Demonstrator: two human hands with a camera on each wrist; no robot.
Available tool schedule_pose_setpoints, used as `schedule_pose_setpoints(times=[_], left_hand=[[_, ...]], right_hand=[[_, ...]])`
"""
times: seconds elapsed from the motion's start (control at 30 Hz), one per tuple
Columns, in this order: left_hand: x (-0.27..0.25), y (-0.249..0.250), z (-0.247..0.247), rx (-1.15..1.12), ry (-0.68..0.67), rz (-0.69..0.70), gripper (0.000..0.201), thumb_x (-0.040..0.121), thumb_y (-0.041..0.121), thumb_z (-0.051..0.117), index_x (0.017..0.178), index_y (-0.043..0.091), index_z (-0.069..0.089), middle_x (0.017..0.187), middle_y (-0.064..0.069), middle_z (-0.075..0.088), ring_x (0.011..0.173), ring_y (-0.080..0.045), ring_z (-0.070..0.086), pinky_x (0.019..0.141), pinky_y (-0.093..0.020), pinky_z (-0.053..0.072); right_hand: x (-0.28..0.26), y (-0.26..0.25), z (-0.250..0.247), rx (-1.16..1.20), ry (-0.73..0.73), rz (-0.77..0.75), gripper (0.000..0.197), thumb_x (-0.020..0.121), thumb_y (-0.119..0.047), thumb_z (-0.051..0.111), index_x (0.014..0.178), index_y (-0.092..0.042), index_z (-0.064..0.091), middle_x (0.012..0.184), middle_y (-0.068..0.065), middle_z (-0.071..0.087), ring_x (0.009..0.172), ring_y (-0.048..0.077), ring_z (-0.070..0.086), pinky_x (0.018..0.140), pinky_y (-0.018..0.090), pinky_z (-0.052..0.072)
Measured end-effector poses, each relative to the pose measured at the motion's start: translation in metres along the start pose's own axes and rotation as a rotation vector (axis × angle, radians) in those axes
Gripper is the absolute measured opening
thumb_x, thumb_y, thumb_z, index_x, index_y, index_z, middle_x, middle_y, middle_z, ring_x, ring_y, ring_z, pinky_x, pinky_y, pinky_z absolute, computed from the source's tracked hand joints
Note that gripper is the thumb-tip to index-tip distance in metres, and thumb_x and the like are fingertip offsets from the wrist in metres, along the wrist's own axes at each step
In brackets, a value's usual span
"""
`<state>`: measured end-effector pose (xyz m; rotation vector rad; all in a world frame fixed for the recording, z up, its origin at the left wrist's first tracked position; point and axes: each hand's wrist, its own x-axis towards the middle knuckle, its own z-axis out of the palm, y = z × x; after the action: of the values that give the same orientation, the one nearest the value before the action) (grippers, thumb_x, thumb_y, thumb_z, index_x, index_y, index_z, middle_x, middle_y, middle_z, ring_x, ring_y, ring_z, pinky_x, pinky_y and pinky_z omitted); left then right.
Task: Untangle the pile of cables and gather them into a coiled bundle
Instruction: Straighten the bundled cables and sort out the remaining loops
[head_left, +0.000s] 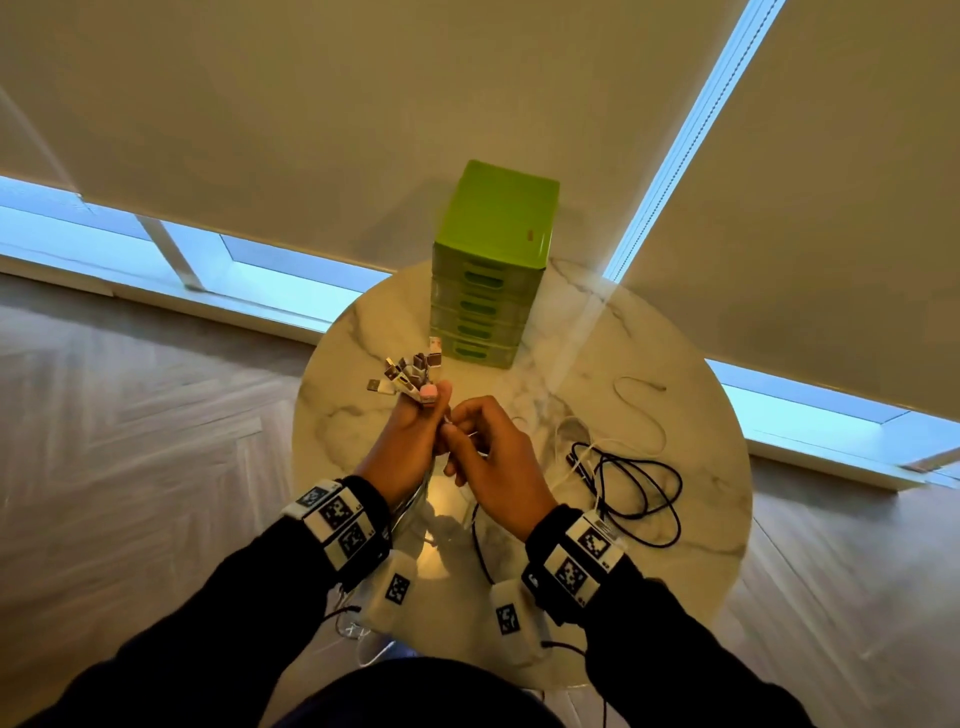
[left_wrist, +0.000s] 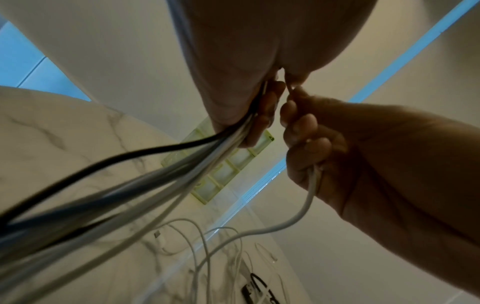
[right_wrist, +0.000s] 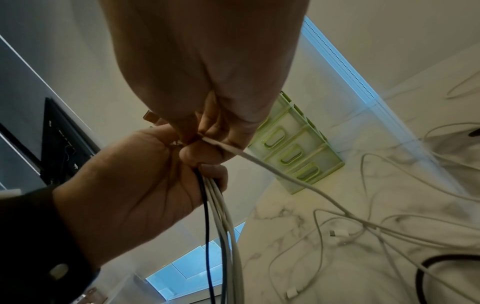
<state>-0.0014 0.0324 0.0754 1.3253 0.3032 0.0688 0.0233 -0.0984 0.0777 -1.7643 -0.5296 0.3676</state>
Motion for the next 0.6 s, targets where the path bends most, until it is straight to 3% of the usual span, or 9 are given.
schedule_pose_setpoints(times=[0.07, 0.17, 0.27, 0.33, 0.4, 0.47, 0.53, 0.6], left_hand=[[0.003, -0.002, -0.008, 0.065, 0.073, 0.035, 0.026, 0.109, 0.03, 0.037, 0.094, 0.009, 0.045, 0.073, -0.003, 0.042, 0.061, -0.013, 0.041, 0.055, -0.027, 0.041], [0.009, -0.001, -0.02, 0.066, 0.168, 0.094, 0.027, 0.11, 0.026, 0.036, 0.087, 0.016, 0.045, 0.066, 0.009, 0.046, 0.061, -0.01, 0.041, 0.057, -0.028, 0.037], [0.011, 0.012, -0.025, 0.034, 0.217, 0.119, 0.026, 0.111, 0.025, 0.033, 0.09, 0.016, 0.047, 0.075, 0.003, 0.051, 0.068, -0.013, 0.054, 0.058, -0.029, 0.048], [0.012, 0.026, -0.026, -0.093, 0.18, 0.107, 0.03, 0.11, 0.026, 0.032, 0.087, 0.013, 0.044, 0.07, 0.0, 0.047, 0.058, -0.015, 0.054, 0.054, -0.03, 0.052], [0.013, 0.043, -0.028, -0.185, 0.145, 0.117, 0.036, 0.11, 0.029, 0.03, 0.078, 0.015, 0.038, 0.06, 0.005, 0.042, 0.045, -0.01, 0.044, 0.044, -0.025, 0.043], [0.016, 0.062, -0.035, -0.191, 0.161, 0.164, 0.037, 0.11, 0.033, 0.031, 0.075, 0.02, 0.034, 0.058, 0.01, 0.037, 0.042, -0.004, 0.03, 0.041, -0.02, 0.026], [0.018, 0.081, -0.042, -0.15, 0.193, 0.24, 0.035, 0.11, 0.035, 0.032, 0.077, 0.022, 0.034, 0.059, 0.01, 0.034, 0.046, -0.005, 0.024, 0.045, -0.023, 0.015], [0.018, 0.091, -0.045, -0.122, 0.182, 0.288, 0.035, 0.11, 0.032, 0.033, 0.077, 0.023, 0.037, 0.059, 0.01, 0.034, 0.048, -0.005, 0.023, 0.051, -0.029, 0.013]], right_hand=[[-0.003, 0.005, 0.006, 0.007, -0.031, 0.037, 0.011, 0.102, -0.019, 0.055, 0.104, -0.008, 0.053, 0.077, 0.008, 0.066, 0.059, 0.016, 0.061, 0.058, 0.031, 0.053], [-0.009, 0.02, 0.01, -0.06, -0.115, 0.062, 0.025, 0.106, -0.031, 0.046, 0.097, -0.013, 0.061, 0.074, 0.008, 0.065, 0.067, 0.019, 0.061, 0.072, 0.037, 0.053], [-0.014, 0.034, 0.009, -0.096, -0.209, 0.086, 0.043, 0.108, -0.038, 0.039, 0.088, -0.011, 0.066, 0.073, 0.012, 0.064, 0.071, 0.016, 0.06, 0.081, 0.035, 0.049], [-0.016, 0.049, 0.006, -0.126, -0.275, 0.123, 0.047, 0.107, -0.044, 0.036, 0.087, -0.013, 0.066, 0.076, 0.015, 0.064, 0.071, 0.015, 0.059, 0.081, 0.034, 0.049], [-0.019, 0.068, 0.0, -0.223, -0.325, 0.206, 0.051, 0.102, -0.057, 0.033, 0.084, -0.022, 0.065, 0.08, 0.012, 0.067, 0.074, 0.016, 0.062, 0.086, 0.038, 0.05], [-0.023, 0.089, -0.01, -0.37, -0.363, 0.305, 0.052, 0.099, -0.064, 0.032, 0.08, -0.025, 0.062, 0.082, 0.006, 0.069, 0.084, 0.02, 0.065, 0.093, 0.042, 0.05], [-0.025, 0.101, -0.022, -0.549, -0.39, 0.36, 0.045, 0.103, -0.056, 0.032, 0.075, -0.029, 0.055, 0.081, 0.001, 0.066, 0.094, 0.026, 0.066, 0.099, 0.042, 0.045], [-0.018, 0.108, -0.035, -0.657, -0.337, 0.391, 0.039, 0.105, -0.052, 0.03, 0.078, -0.032, 0.049, 0.088, 0.003, 0.067, 0.101, 0.031, 0.065, 0.101, 0.042, 0.041]])
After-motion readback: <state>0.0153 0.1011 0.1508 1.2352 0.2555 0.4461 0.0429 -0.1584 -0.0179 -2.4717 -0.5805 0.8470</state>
